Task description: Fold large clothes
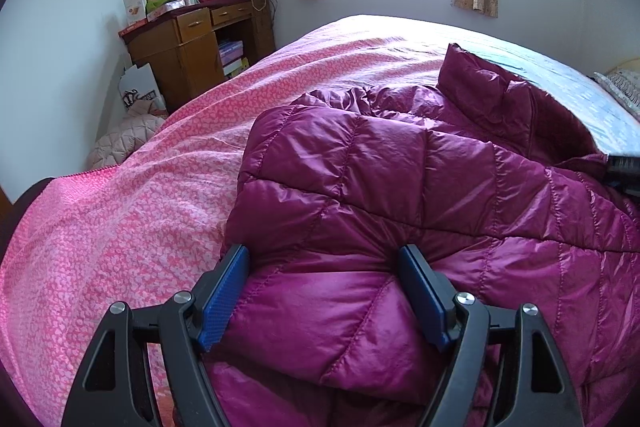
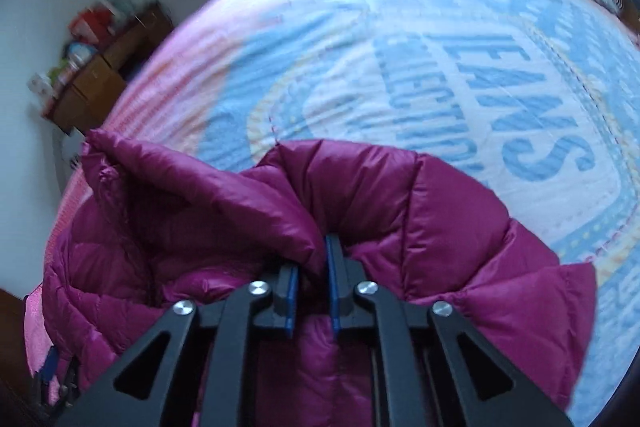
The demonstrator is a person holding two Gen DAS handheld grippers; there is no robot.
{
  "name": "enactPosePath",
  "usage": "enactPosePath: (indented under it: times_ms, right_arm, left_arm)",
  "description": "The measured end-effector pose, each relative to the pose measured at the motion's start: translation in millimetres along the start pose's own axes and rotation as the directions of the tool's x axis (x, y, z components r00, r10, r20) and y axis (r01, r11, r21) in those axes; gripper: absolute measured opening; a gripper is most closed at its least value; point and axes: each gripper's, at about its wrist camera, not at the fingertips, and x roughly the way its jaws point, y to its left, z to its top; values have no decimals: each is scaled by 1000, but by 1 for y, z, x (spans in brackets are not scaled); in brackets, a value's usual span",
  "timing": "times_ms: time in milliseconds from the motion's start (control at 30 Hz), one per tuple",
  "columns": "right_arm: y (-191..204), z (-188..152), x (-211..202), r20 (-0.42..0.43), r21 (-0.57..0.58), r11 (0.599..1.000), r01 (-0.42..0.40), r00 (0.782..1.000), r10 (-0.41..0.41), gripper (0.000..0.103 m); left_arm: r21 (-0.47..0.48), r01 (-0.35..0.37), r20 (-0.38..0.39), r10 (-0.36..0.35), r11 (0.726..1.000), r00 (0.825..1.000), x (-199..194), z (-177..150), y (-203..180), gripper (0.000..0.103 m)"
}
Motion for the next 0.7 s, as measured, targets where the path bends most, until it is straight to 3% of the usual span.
enactPosePath:
  times_ms: [67,167,333,467,533,700]
  right_arm:
    - [-9,-8,-4,62,23,998,-55,997,53,11]
    - [-11,-6,-4,68,46,996,-78,995,75,12]
    - [-9,-5,-5,79,44,995,-87,993,84,13]
    - [-12,-9,-6,86,47,994,-99,992,95,14]
    - [-13,-10,-7,92,48,993,-104,991,99,14]
    - [-16,-11,-7,101,58,991,-124,988,118,14]
  left_arm:
    - [8,24,-4,-24,1000,1000,-4,2,2,77]
    - [47,38,1,-38,998,999,-16,13,-4,77]
    - [99,95,69,-102,991,992,-37,66,-41,81]
    - [193,100,32,-108,976,994,-7,104,-104,83]
    - [208,100,-28,-96,973,995,19,116,-135,84]
    - [230,103,-131,-75,968,989,67,126,-188,84]
